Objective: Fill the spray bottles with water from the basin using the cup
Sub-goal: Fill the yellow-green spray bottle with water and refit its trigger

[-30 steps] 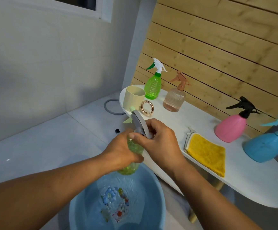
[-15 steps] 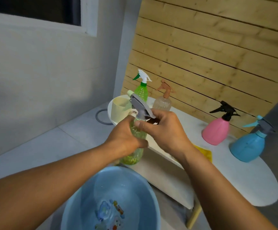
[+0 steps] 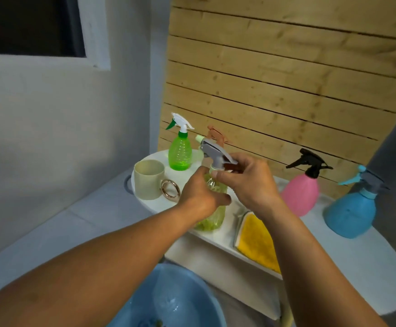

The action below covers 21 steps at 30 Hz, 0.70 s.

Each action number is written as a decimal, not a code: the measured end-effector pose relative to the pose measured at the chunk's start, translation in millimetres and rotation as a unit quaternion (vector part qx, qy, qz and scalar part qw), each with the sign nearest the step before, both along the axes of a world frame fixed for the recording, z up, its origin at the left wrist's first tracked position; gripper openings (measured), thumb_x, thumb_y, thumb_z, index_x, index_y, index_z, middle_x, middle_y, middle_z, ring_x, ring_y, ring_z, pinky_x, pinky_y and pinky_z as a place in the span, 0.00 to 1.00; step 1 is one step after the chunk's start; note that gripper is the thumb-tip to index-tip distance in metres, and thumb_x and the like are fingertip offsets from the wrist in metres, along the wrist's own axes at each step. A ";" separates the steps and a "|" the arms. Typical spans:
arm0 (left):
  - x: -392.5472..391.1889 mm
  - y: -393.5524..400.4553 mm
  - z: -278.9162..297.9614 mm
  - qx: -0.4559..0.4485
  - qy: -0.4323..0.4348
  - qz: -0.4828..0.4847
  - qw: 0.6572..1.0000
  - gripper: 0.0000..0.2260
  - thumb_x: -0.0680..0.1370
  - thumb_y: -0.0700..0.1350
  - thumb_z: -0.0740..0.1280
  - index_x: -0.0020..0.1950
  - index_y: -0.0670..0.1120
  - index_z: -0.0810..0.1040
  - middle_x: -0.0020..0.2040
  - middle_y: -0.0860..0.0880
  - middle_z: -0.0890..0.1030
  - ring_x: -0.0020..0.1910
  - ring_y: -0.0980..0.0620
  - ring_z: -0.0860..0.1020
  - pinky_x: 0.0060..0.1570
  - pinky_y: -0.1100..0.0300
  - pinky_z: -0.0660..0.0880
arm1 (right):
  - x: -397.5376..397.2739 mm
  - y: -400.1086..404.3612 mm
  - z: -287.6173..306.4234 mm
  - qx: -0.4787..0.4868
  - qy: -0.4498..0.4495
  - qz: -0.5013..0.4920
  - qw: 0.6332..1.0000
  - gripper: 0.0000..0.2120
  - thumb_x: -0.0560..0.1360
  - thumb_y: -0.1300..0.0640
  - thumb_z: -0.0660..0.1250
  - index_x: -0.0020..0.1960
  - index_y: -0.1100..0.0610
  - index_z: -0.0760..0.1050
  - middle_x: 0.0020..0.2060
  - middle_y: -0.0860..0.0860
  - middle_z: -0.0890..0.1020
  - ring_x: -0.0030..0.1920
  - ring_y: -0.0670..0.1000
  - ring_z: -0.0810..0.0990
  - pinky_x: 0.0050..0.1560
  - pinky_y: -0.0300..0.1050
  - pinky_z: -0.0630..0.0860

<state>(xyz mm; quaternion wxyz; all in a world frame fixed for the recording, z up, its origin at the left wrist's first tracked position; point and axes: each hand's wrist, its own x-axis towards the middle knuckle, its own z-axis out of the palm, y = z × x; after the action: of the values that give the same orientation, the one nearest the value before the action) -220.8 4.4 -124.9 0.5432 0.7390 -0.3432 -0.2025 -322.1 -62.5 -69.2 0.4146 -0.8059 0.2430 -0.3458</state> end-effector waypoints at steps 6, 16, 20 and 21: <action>-8.6 -16.4 -18.7 -0.047 0.036 0.030 0.998 0.24 0.69 0.37 0.81 0.56 0.49 0.71 0.49 0.54 0.80 0.45 0.57 0.79 0.41 0.62 0.79 | 0.8 -14.1 -17.5 0.019 -0.013 0.000 1.000 0.14 0.70 0.62 0.77 0.47 0.43 0.83 0.33 0.38 0.83 0.34 0.36 0.79 0.39 0.33 0.72; 6.3 17.2 -16.4 0.014 0.005 -0.084 0.996 0.39 0.71 0.37 0.79 0.76 0.59 0.65 0.60 0.58 0.80 0.54 0.70 0.76 0.47 0.72 0.73 | -5.4 -12.0 -18.8 0.047 -0.027 0.005 0.998 0.13 0.72 0.63 0.77 0.55 0.53 0.84 0.23 0.36 0.76 0.25 0.37 0.74 0.30 0.27 0.66; 2.7 10.0 -9.9 0.027 -0.057 -0.022 0.998 0.37 0.65 0.49 0.86 0.69 0.53 0.71 0.60 0.56 0.79 0.59 0.55 0.78 0.47 0.63 0.73 | -0.9 -6.4 -22.8 0.023 -0.023 -0.052 0.998 0.13 0.70 0.55 0.78 0.55 0.47 0.84 0.29 0.36 0.81 0.31 0.39 0.78 0.37 0.36 0.72; -0.8 7.2 -8.2 0.036 -0.100 -0.004 0.994 0.38 0.64 0.52 0.86 0.69 0.51 0.70 0.60 0.54 0.77 0.60 0.51 0.77 0.49 0.58 0.74 | -0.8 -6.0 -22.8 0.018 -0.021 -0.058 0.998 0.13 0.70 0.54 0.78 0.55 0.47 0.84 0.28 0.35 0.79 0.31 0.39 0.77 0.36 0.36 0.70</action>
<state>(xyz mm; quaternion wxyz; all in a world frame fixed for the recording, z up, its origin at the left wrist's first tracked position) -221.6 11.6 -133.1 0.4780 0.7733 -0.3916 -0.1420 -322.9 -68.5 -92.0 0.4131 -0.7756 0.2867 -0.3815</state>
